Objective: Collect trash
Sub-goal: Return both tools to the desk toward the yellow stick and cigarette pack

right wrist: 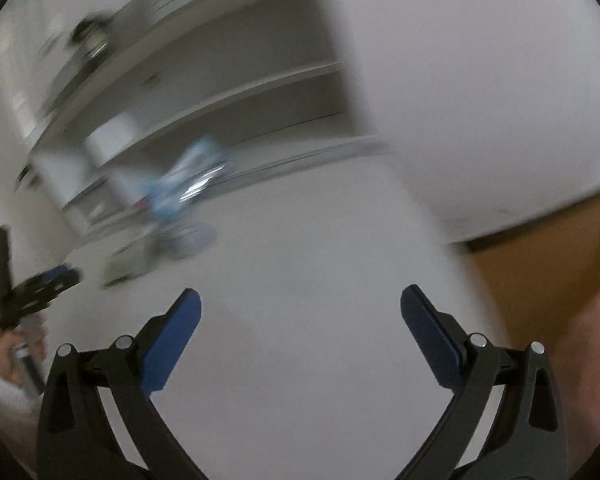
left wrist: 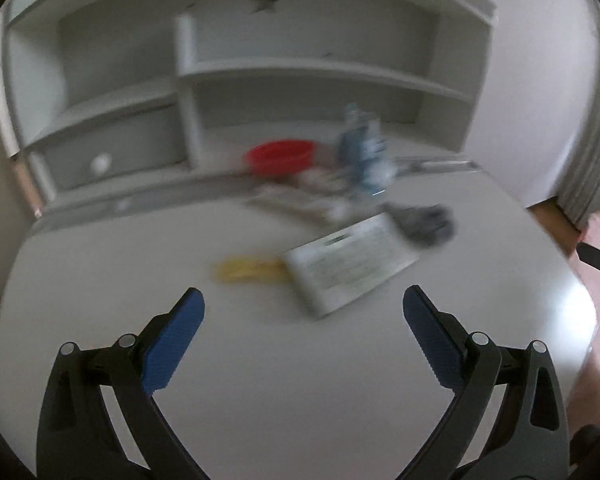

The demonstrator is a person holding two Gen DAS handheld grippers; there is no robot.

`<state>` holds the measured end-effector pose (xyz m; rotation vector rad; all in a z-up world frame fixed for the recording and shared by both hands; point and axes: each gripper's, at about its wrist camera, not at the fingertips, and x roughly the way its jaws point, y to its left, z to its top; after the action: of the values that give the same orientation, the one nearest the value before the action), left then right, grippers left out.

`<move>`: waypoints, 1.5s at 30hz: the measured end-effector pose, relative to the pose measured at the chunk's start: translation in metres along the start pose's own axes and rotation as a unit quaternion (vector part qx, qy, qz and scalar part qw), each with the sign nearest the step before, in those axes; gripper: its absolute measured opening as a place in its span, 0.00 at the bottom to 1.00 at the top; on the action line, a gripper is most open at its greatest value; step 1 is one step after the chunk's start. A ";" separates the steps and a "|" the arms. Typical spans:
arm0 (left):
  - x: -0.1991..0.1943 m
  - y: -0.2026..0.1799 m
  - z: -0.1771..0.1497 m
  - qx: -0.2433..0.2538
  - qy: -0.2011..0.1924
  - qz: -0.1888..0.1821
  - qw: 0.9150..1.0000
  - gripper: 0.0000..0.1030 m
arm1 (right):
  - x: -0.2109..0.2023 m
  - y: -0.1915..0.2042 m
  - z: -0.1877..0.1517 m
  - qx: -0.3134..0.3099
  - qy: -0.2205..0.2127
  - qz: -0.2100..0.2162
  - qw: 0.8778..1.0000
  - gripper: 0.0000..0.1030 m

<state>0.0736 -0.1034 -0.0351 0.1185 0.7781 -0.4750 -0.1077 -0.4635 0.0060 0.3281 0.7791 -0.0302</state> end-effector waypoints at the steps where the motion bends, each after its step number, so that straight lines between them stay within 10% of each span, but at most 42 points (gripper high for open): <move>1: 0.001 0.010 -0.003 -0.003 0.003 0.002 1.000 0.94 | 0.010 0.020 0.001 -0.017 0.010 0.016 1.000 0.94; 13: 0.012 0.056 -0.019 0.020 0.035 0.021 0.999 0.94 | 0.092 0.154 0.008 -0.199 0.099 0.086 0.971 0.94; 20: 0.008 0.075 -0.026 -0.008 0.041 0.025 0.999 0.94 | 0.150 0.223 0.026 -0.396 0.149 0.136 0.896 0.94; 31: 0.000 0.115 -0.034 -0.072 0.053 0.021 0.996 0.94 | 0.185 0.257 0.021 -0.539 0.176 0.166 0.807 0.93; 35: -0.001 0.111 -0.031 -0.068 0.048 0.018 0.996 0.94 | 0.194 0.250 0.029 -0.497 0.189 0.169 0.830 0.67; 45: 0.021 0.054 0.009 0.064 0.056 -0.072 0.994 0.94 | 0.149 0.221 0.022 -0.435 0.184 0.121 0.873 0.57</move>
<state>0.1170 -0.0656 -0.0468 0.2117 0.8696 -0.6600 0.0462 -0.2471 -0.0209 -0.4501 1.0420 0.6250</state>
